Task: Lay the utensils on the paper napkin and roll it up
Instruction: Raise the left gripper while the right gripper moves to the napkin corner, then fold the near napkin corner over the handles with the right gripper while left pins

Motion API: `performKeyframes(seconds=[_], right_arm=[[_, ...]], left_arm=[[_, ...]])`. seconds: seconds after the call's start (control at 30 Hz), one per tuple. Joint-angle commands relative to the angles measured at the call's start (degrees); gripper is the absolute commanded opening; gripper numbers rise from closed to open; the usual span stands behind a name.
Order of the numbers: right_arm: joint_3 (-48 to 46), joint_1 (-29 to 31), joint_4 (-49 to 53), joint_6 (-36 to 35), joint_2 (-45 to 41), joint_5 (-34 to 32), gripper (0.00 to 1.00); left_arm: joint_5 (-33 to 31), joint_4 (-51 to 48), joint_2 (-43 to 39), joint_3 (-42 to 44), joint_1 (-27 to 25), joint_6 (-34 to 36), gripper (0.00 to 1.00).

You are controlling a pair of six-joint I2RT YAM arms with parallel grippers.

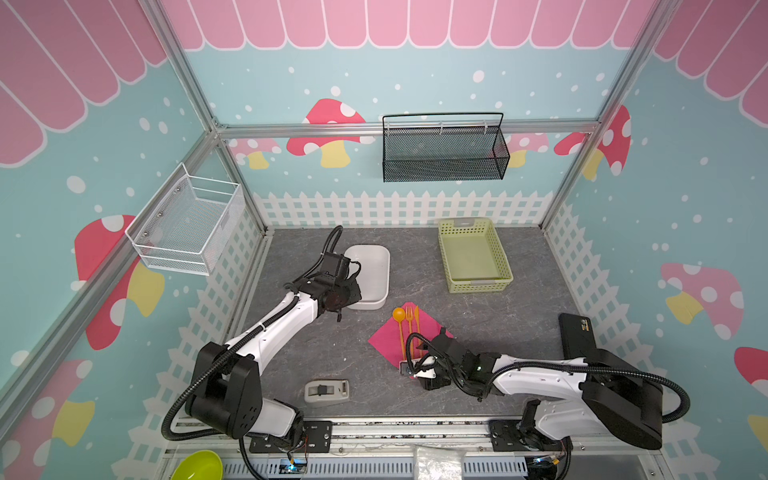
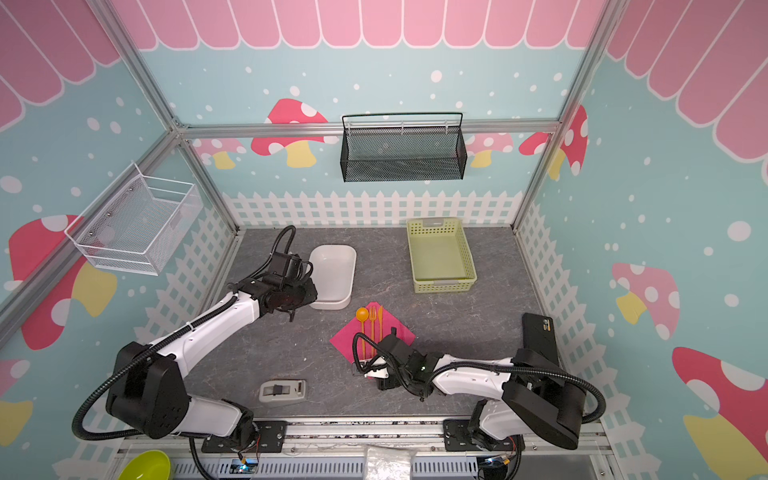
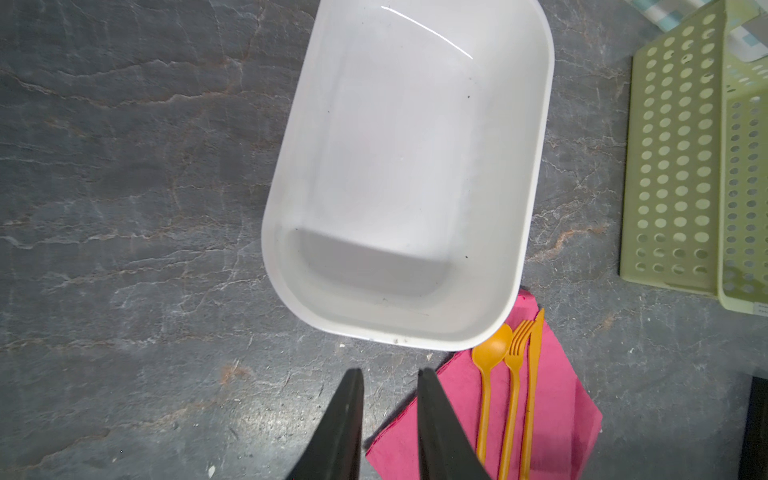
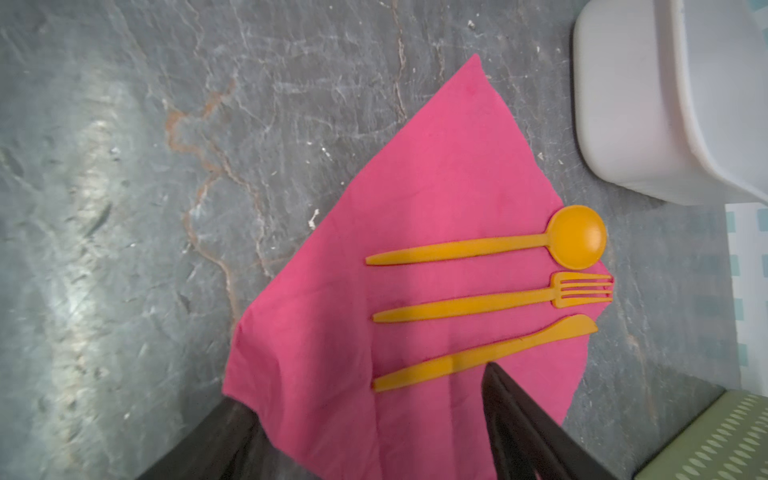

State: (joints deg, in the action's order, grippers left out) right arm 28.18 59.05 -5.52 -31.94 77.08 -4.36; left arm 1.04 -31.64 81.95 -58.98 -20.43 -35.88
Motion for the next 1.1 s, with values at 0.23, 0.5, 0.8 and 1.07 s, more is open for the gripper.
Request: performKeyframes(seconds=[0.23, 0.5, 0.8, 1.07], right_arm=[[-0.85, 0.48, -3.57, -2.07, -1.92, -5.65, 0.80], [-0.43, 0.45, -4.28, -3.32, -3.59, -5.53, 0.80], [-0.03, -0.49, -7.43, -3.83, -0.68, -9.11, 0.79], [-0.38, -1.39, -11.79, -3.66, 1.55, -11.34, 0.79]], left_arm=[[3.35, 1.31, -5.82, 7.08, -7.60, -3.40, 0.27], [4.48, 4.99, -5.28, 10.73, -15.93, -7.30, 0.27], [9.22, 5.88, -3.24, 11.67, -20.47, -7.44, 0.25], [15.90, 8.16, -1.02, 13.33, -21.50, -8.82, 0.14]])
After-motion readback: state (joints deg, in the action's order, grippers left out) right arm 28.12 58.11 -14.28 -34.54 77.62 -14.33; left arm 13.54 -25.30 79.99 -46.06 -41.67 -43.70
